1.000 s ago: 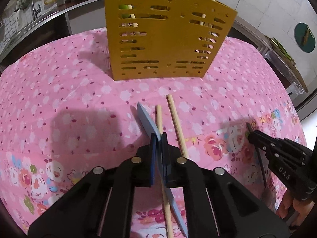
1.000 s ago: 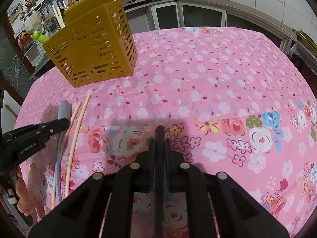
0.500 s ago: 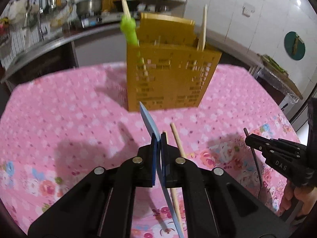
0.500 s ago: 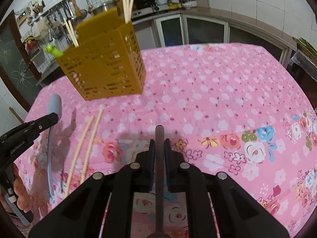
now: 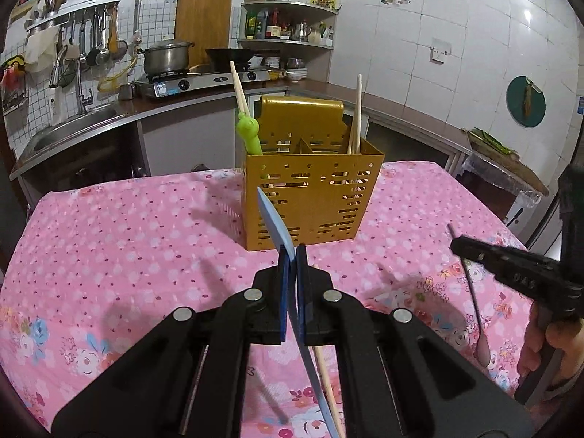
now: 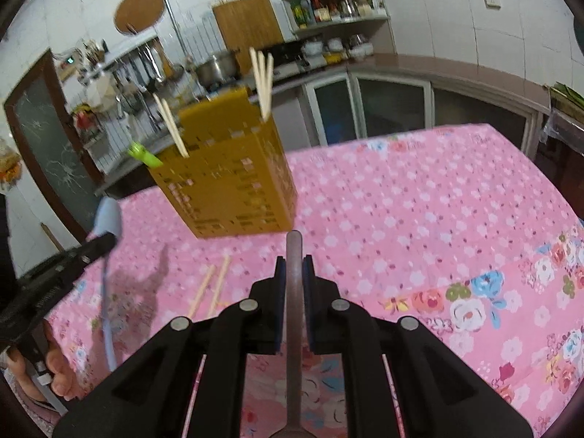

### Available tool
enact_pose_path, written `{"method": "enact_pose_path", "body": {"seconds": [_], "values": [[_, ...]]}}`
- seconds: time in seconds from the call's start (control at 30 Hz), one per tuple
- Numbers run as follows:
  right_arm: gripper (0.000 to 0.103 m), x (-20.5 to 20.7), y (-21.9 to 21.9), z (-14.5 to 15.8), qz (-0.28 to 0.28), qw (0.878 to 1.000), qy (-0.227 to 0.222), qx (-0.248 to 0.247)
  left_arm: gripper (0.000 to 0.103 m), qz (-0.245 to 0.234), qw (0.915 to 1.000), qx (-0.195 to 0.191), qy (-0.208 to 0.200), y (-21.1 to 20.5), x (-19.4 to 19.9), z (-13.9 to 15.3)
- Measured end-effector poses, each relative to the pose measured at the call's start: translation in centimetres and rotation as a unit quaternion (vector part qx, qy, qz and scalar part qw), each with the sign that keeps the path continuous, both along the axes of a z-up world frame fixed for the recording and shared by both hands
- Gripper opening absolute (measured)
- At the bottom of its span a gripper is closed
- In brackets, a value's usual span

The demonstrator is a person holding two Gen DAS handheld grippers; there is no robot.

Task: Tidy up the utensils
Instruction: 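Lift the blue spoon with the left gripper while the right gripper carries the metal spoon to the holder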

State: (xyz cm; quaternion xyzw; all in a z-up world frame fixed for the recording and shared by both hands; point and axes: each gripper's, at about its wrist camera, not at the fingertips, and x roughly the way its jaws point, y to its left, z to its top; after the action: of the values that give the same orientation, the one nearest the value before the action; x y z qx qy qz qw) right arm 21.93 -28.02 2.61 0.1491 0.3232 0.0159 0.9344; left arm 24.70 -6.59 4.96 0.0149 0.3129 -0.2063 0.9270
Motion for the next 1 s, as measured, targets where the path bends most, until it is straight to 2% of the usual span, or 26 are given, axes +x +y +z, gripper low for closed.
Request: {"method": "enact_pose_path", "body": {"seconds": [0.37,0.63,1.0], "values": [[0.009,-1.2,-0.2,2.1,0.001,0.998,-0.062,0.005,0.002,-0.011,0.9986,-0.033,-0.039,0.6,-0.5,1.3],[0.009,-1.5,0.4,4.8,0.006,0.991,-0.133,-0.009,0.002,-0.017,0.9934,-0.036,-0.108,0.4,-1.0,4.5],[0.009,1.1,1.5,10.4,0.002,0.974,-0.227,-0.012,0.002,-0.006,0.9791,-0.04,-0.199,-0.9,1.0,8.8]]}}
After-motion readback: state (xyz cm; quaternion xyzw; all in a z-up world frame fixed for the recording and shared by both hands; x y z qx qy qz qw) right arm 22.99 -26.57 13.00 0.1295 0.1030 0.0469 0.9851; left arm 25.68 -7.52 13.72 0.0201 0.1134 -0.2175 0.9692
